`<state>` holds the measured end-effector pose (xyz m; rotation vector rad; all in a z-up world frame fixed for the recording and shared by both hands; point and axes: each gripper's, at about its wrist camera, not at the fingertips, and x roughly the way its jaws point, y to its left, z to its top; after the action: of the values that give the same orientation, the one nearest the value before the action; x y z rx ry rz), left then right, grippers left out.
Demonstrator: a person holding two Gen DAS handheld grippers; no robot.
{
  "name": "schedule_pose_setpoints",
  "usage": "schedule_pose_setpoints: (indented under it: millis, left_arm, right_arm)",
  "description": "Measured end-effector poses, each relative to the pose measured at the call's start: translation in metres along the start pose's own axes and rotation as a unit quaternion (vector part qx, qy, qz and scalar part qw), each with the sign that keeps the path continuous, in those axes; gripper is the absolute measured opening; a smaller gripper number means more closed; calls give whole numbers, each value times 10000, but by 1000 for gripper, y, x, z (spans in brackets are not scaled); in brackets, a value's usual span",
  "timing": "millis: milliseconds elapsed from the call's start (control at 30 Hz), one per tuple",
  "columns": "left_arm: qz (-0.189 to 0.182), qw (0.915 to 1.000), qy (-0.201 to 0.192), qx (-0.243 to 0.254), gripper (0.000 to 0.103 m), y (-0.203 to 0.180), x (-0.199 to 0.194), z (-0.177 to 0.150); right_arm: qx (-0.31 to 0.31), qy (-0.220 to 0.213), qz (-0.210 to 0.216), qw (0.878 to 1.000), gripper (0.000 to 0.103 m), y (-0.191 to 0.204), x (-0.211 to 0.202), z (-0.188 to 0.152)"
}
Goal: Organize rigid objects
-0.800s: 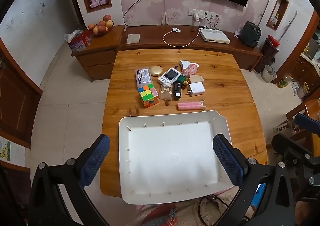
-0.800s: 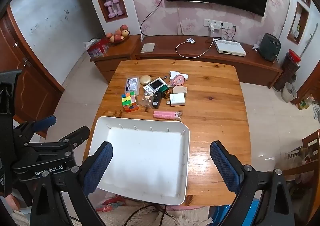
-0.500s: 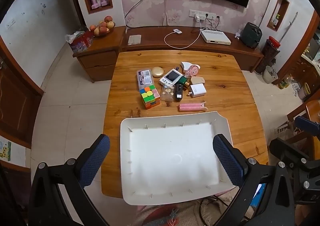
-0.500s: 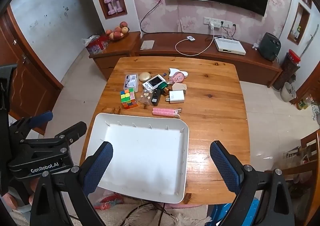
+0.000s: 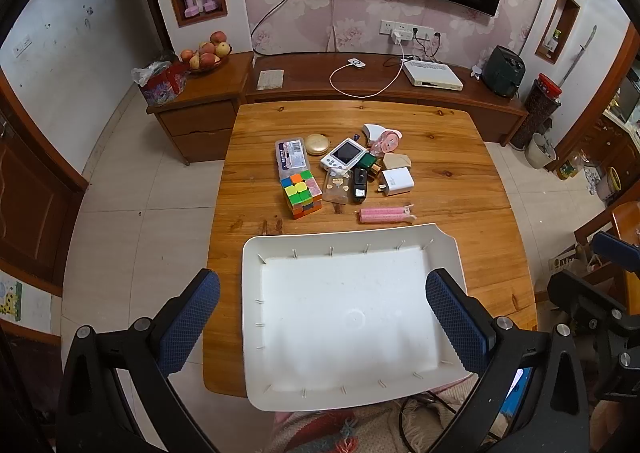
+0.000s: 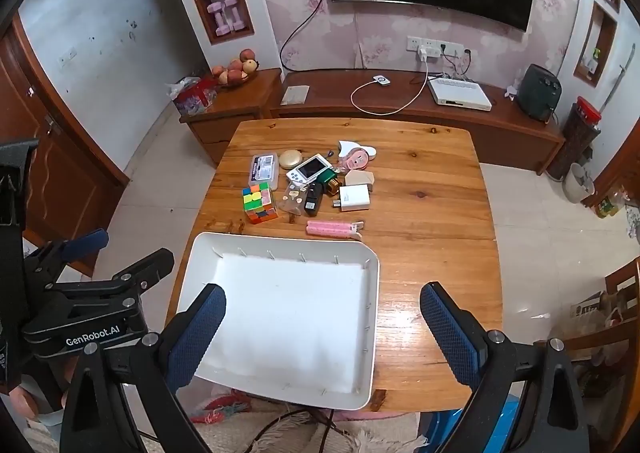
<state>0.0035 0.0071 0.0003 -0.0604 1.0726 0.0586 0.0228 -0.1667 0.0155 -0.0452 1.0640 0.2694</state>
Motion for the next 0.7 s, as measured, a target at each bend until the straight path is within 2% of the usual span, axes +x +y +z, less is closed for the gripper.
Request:
schedule_pose_setpoints:
  millis: [500, 700]
  left_arm:
    - [5, 10000, -19, 4, 102, 0, 0, -1]
    - [20, 10000, -12, -13, 102, 13, 2, 4]
  right_arm:
    - [-28, -144, 20, 9999, 98, -2, -6, 2]
    - [4, -175, 23, 9998, 98, -4, -8, 3]
